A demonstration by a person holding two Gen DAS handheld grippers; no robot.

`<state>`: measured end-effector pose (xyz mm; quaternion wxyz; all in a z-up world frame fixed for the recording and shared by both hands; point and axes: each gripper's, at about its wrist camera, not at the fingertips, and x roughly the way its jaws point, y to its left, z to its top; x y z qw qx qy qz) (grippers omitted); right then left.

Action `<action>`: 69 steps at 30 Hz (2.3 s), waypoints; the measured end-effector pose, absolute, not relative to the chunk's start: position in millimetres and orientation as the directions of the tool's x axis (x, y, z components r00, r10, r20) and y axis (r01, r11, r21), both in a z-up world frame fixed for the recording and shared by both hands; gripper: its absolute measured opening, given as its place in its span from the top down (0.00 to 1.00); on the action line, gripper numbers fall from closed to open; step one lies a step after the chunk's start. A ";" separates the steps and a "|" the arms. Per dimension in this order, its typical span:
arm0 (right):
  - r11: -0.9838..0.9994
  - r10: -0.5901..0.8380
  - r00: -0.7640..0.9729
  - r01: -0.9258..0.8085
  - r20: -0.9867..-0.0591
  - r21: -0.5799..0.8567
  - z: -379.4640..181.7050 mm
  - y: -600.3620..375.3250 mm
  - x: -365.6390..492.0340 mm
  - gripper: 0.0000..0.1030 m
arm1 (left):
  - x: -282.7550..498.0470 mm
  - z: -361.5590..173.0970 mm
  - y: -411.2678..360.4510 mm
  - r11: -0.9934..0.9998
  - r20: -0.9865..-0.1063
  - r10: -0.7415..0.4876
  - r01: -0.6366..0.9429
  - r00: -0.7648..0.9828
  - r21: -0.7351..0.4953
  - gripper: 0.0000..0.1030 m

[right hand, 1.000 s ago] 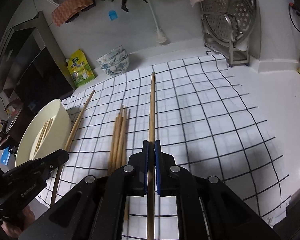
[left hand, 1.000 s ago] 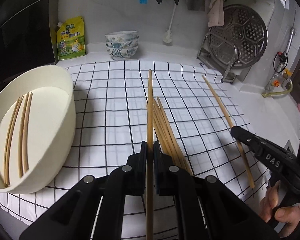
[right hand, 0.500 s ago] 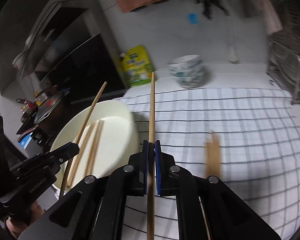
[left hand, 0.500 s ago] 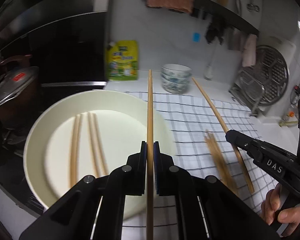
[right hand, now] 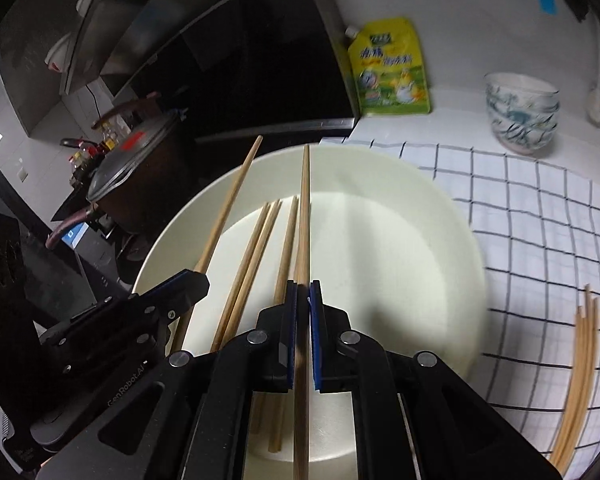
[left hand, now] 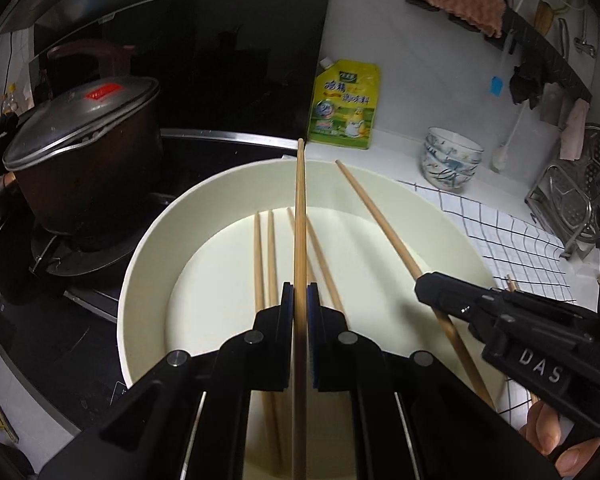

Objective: Organize utensils
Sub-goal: 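Carry both chopsticks into the cream basin and open both tools to release them, then lift both open tools out of the basin back over the chopstick bundle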

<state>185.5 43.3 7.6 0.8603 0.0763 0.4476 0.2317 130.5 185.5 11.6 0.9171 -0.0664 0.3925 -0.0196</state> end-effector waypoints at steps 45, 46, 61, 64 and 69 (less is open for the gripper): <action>0.933 0.360 0.642 -0.256 -0.677 0.253 39.4 -46.4 78.5 0.70 | 54.0 27.8 135.1 0.985 -0.710 -0.075 -0.057 0.700 -0.160 0.32; 0.934 0.356 0.646 -0.252 -0.675 0.252 39.6 -50.3 76.0 0.69 | 52.3 28.3 129.6 0.986 -0.710 -0.077 -0.049 0.700 -0.156 0.31; 0.985 0.174 0.691 -0.104 -0.702 0.141 22.4 -144.5 31.6 0.59 | 37.6 25.6 44.9 0.984 -0.713 -0.171 0.085 0.681 -0.154 0.23; 0.988 0.149 0.682 -0.070 -0.716 0.138 13.5 -163.1 28.8 0.59 | 35.4 22.2 25.3 0.981 -0.715 -0.193 0.116 0.672 -0.155 0.22; 0.991 0.124 0.651 -0.038 -0.749 0.131 -5.2 -185.9 27.0 0.55 | 30.3 10.1 -0.2 0.978 -0.725 -0.206 0.152 0.658 -0.140 0.15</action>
